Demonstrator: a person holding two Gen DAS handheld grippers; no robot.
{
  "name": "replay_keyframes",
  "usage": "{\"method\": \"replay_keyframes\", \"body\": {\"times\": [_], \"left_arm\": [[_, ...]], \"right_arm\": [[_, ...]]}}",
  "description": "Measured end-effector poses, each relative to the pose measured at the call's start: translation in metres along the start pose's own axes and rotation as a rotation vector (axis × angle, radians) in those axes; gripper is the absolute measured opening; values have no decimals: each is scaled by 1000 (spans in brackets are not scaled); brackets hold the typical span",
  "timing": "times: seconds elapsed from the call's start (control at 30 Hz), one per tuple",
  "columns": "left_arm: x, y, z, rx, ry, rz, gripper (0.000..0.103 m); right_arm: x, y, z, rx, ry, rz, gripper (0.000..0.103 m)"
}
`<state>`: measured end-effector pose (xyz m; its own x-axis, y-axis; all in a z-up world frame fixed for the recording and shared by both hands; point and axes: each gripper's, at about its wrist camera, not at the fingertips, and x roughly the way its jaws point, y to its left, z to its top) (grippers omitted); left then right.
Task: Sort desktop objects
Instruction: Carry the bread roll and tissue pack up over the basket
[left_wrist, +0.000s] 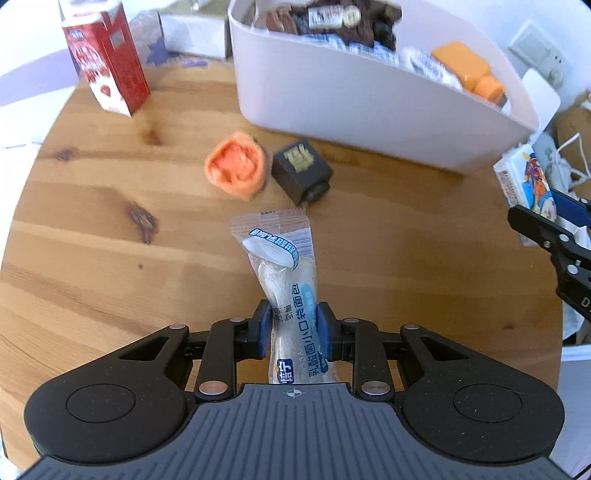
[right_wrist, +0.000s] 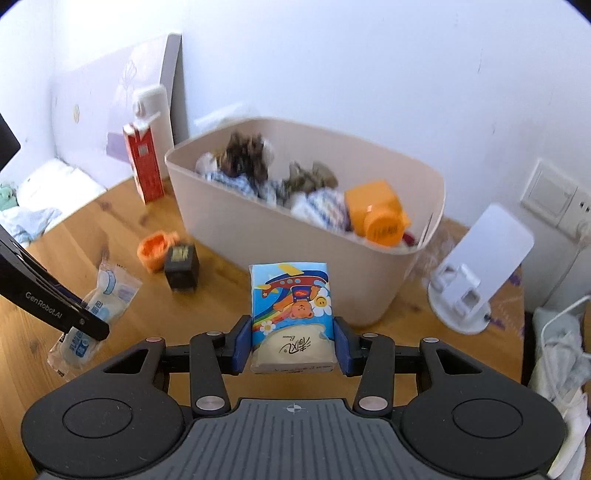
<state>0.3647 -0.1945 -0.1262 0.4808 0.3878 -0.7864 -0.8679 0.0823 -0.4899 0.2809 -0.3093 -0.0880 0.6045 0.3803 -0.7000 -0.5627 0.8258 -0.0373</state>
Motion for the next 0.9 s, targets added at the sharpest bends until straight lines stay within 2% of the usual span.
{"method": "replay_keyframes", "body": {"times": [0.37, 0.63, 0.9], "left_arm": [[-39, 13, 21, -64, -135, -36, 26], [-68, 30, 52, -127, -224, -58, 26], [-95, 35, 91, -86, -350, -41, 26]], "right_arm": [[-27, -7, 30, 61, -123, -14, 43], [-35, -6, 47, 47, -183, -52, 43], [-37, -14, 65, 58, -223, -66, 44]]}}
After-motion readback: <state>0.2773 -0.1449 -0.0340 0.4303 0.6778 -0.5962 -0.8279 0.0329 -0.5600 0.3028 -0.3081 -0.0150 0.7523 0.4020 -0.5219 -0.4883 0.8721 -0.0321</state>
